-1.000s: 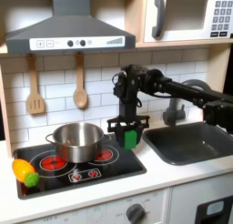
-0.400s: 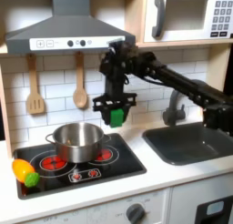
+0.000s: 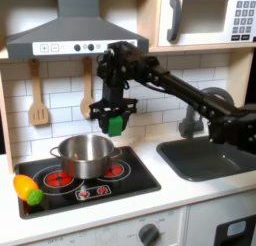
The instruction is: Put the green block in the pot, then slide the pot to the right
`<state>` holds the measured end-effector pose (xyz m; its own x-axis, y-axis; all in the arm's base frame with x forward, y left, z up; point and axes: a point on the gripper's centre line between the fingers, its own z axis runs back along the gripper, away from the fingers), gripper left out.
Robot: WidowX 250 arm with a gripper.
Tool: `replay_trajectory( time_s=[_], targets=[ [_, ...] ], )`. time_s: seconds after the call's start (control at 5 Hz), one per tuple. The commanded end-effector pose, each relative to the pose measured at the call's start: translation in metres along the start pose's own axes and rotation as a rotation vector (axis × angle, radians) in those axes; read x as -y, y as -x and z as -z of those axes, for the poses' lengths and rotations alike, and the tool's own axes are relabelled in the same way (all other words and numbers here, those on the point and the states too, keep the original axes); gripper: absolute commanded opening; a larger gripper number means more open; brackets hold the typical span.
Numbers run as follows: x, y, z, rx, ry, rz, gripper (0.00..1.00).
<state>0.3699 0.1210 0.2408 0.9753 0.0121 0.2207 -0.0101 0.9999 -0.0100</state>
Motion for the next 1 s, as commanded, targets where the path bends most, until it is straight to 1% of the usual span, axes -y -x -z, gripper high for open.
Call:
replay_trajectory(
  time_s=[0.0,0.2,0.4,0.6,0.8],
  targets=[
    [-0.023,-0.016,0.01,0.047,-0.052,-0.037,0.0],
    [-0.033,-0.022,0.016,0.068,-0.059,-0.061,0.0],
    [-0.033,-0.027,0.019,0.081,-0.053,-0.059,0.0],
    [-0.032,-0.027,0.027,0.078,-0.055,-0.056,0.0],
    [-0.033,-0.032,0.025,0.113,-0.062,-0.044,0.0]
  ],
)
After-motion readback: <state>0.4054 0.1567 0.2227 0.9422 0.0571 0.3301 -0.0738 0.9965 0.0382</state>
